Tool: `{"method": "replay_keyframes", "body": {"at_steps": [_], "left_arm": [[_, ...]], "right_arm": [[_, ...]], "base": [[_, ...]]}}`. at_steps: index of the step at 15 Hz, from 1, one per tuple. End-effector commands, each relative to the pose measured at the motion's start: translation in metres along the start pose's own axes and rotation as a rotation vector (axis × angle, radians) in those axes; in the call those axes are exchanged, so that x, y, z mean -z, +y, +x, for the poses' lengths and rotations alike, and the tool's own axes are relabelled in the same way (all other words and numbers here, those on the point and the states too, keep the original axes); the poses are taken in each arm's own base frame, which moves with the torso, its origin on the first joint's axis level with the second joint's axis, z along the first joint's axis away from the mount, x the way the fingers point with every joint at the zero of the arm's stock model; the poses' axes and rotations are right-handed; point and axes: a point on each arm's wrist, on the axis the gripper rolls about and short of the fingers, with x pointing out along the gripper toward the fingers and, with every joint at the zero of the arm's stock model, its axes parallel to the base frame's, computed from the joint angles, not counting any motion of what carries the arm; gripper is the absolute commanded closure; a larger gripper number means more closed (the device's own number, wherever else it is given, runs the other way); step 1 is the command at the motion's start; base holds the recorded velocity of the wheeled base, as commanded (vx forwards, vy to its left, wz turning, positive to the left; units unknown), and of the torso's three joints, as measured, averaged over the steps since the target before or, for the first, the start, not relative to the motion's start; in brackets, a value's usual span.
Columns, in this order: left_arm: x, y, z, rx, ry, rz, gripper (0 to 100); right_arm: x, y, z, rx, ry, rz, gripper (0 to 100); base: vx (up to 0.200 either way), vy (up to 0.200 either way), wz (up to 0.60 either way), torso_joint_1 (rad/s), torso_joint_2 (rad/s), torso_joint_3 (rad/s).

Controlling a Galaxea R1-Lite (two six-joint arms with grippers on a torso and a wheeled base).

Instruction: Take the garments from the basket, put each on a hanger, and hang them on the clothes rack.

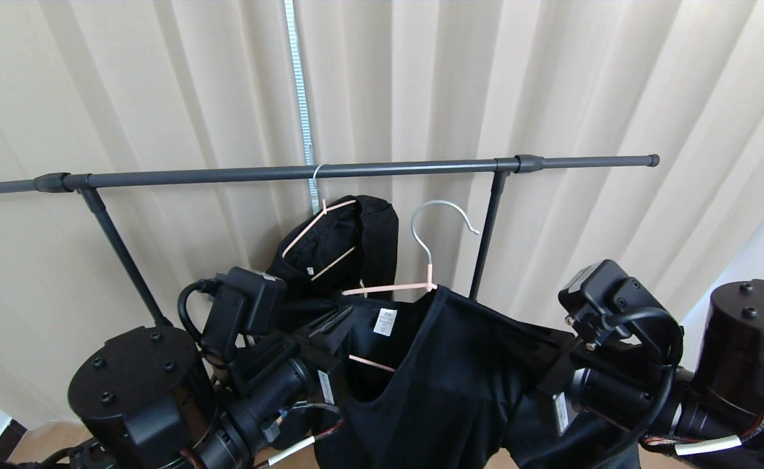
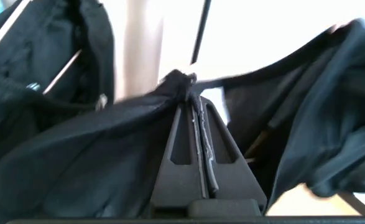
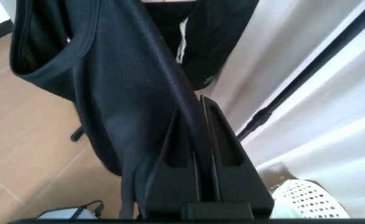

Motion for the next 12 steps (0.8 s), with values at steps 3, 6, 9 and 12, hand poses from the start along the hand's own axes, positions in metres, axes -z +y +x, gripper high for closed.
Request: {"method": "replay_keyframes", "body": {"at_steps": [3, 6, 9, 12], "left_arm": [[-0.005, -0.009, -0.001, 0.033, -0.024, -0.006, 100], [-0.007, -0.012, -0.004, 0.05, -0.029, -0.011, 100], [-0.01, -0.01, -0.007, 0.044, -0.036, -0.009, 100], [-0.03, 0.013, -0.018, -0.04, 0.023, 0.007, 100]], "right_arm": [[0.008, 0.004, 0.002, -0.063, 0.029, -0.006, 100], [0.013, 0.011, 0.007, -0.106, 0.055, 0.001, 100], [0.018, 0.012, 0.002, -0.16, 0.062, 0.002, 100], [0.007, -0.007, -0.013, -0.168, -0.009, 0.022, 100]], "base": [[0.0, 0.0, 0.0, 0.0, 0.0, 0.0], [0.0, 0.0, 0.0, 0.0, 0.0, 0.0], [0.0, 0.0, 0.0, 0.0, 0.0, 0.0], [0.0, 0.0, 0.0, 0.0, 0.0, 0.0]]}}
